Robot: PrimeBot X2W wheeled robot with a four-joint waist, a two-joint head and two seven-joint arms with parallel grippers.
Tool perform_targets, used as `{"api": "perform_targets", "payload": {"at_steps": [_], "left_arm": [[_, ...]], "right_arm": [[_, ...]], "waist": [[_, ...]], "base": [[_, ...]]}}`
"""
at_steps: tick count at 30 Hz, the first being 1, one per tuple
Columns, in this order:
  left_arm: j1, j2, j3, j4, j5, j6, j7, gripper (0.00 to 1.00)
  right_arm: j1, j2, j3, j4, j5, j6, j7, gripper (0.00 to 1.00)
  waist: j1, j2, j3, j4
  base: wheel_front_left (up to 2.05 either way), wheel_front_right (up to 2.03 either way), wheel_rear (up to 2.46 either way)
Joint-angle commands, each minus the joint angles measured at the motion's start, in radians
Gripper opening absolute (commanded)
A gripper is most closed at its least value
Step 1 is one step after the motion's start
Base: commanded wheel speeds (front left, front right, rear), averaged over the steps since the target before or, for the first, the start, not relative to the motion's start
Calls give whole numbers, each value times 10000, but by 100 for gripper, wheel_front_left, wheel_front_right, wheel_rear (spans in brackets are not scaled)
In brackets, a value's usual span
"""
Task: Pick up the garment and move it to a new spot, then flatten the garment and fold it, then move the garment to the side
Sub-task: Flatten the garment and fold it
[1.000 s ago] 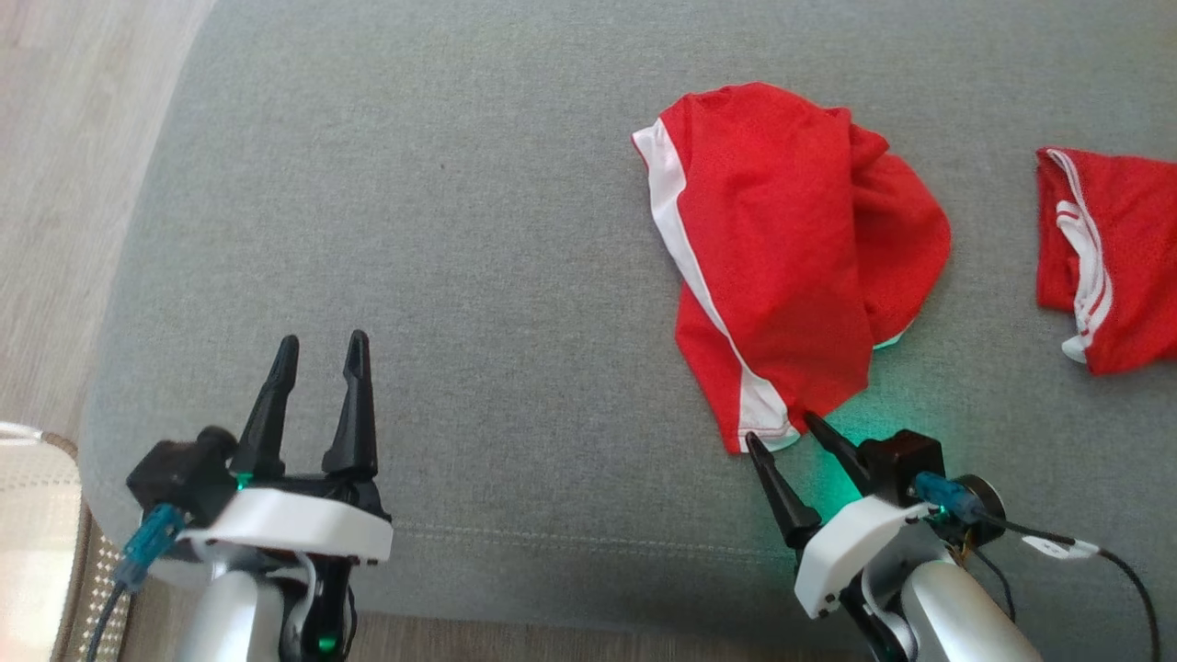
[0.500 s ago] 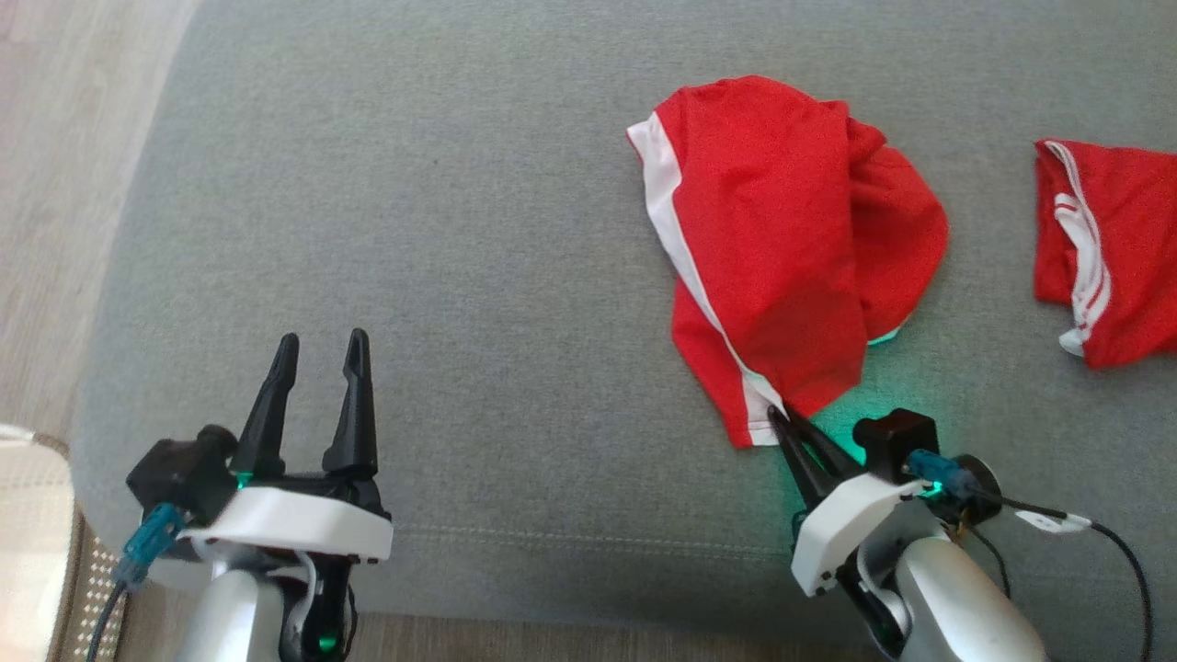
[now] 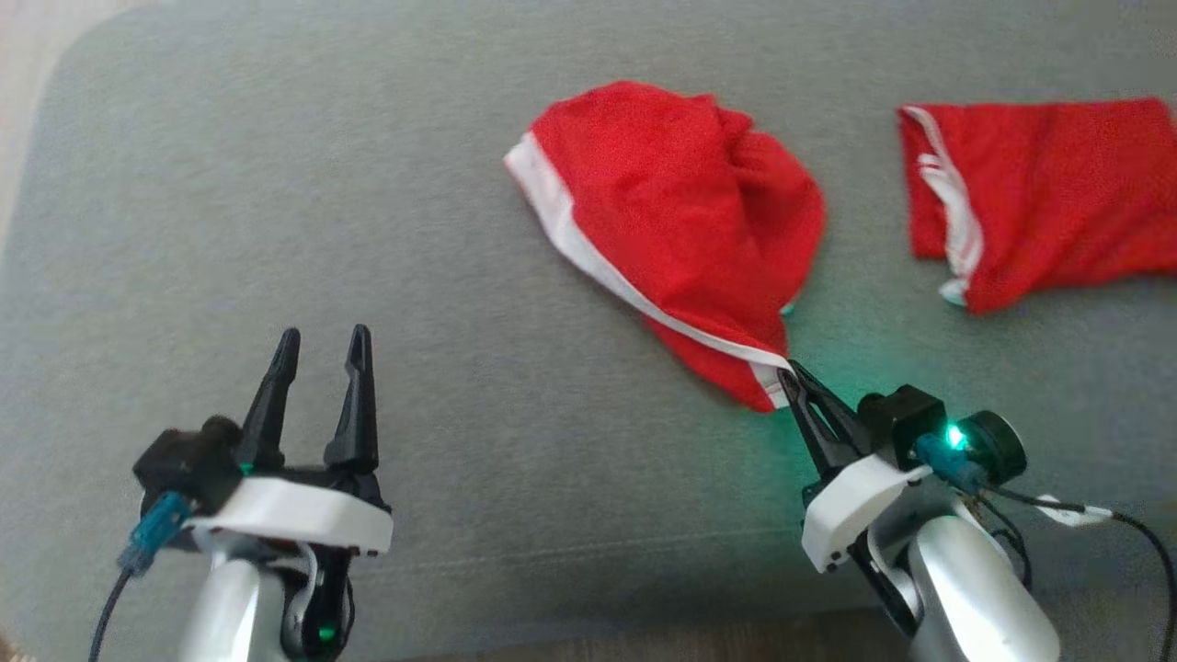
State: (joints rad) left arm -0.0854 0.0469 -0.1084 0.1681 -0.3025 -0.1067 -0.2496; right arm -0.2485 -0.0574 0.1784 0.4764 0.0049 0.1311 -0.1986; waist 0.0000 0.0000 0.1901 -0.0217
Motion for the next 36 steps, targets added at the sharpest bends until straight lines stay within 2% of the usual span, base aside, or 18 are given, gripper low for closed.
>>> {"api": "perform_targets", "payload": {"at_steps": [1, 11, 19, 25, 36], "left_arm": [[-565, 34, 362, -204, 158, -35, -122, 100], [-1316, 170, 311, 688, 652, -195, -122, 100], [-1905, 479, -738, 1641, 660, -234, -122, 100], [-2689, 923, -2069, 2119, 408, -237, -122, 100], [-4207, 1513, -2759, 3581, 52, -238, -122, 100]], "right_arm": [[143, 72, 110, -539, -244, -4, 102, 0], [685, 72, -1248, -2404, -1240, -4, 1086, 0], [858, 72, -1876, -2663, -1656, -4, 1536, 0], [726, 72, -1816, -2702, -1548, -4, 1468, 0], [456, 72, -1355, -2651, -1278, -4, 1321, 0]], "waist": [[0, 0, 73, -541], [0, 0, 414, -1647], [0, 0, 664, -1967], [0, 0, 1003, -2128], [0, 0, 1445, -2509]], "base": [[0, 0, 0], [0, 0, 0], [0, 0, 0], [0, 0, 0], [0, 0, 0]]}}
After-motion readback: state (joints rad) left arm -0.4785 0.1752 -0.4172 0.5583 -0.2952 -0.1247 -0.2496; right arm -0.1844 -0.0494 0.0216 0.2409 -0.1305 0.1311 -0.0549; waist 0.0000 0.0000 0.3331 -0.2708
